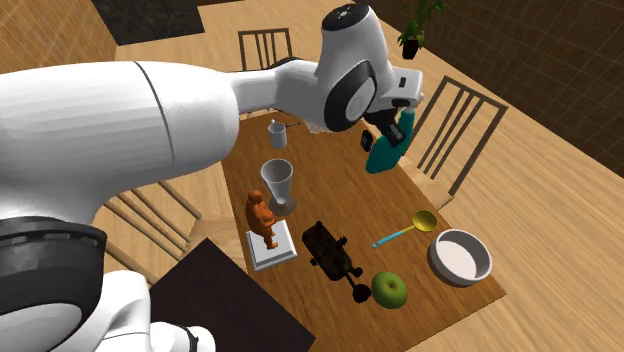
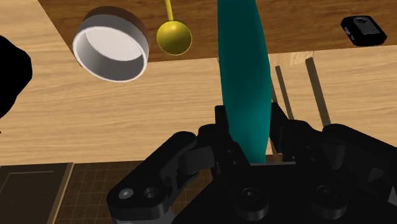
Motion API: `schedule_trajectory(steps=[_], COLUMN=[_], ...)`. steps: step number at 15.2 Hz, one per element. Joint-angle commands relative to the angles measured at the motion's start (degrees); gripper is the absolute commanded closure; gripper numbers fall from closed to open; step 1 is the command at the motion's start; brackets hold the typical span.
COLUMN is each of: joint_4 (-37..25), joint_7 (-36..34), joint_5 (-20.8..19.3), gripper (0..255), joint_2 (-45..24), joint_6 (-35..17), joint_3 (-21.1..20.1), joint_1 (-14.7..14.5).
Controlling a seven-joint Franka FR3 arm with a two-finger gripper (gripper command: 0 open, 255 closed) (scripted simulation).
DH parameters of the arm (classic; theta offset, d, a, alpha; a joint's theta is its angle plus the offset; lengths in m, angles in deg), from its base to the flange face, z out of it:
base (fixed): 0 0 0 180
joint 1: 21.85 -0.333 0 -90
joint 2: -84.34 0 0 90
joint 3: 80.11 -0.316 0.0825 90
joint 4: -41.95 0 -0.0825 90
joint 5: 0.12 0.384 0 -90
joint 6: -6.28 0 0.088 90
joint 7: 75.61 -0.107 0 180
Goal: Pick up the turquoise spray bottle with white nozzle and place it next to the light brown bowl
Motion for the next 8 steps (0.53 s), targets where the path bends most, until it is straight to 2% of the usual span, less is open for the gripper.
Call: schedule_trajectory(steps=[1, 8], joint_4=[-0.92, -6.58], joint_7=[3.06, 13.45], joint_5=[1.20, 5.33], gripper=[255, 255], joint_2=[-0.89, -5.57], joint_6=[-0.41, -0.35], joint_3=[1.00, 4.04], joint_1=[1.24, 5.83])
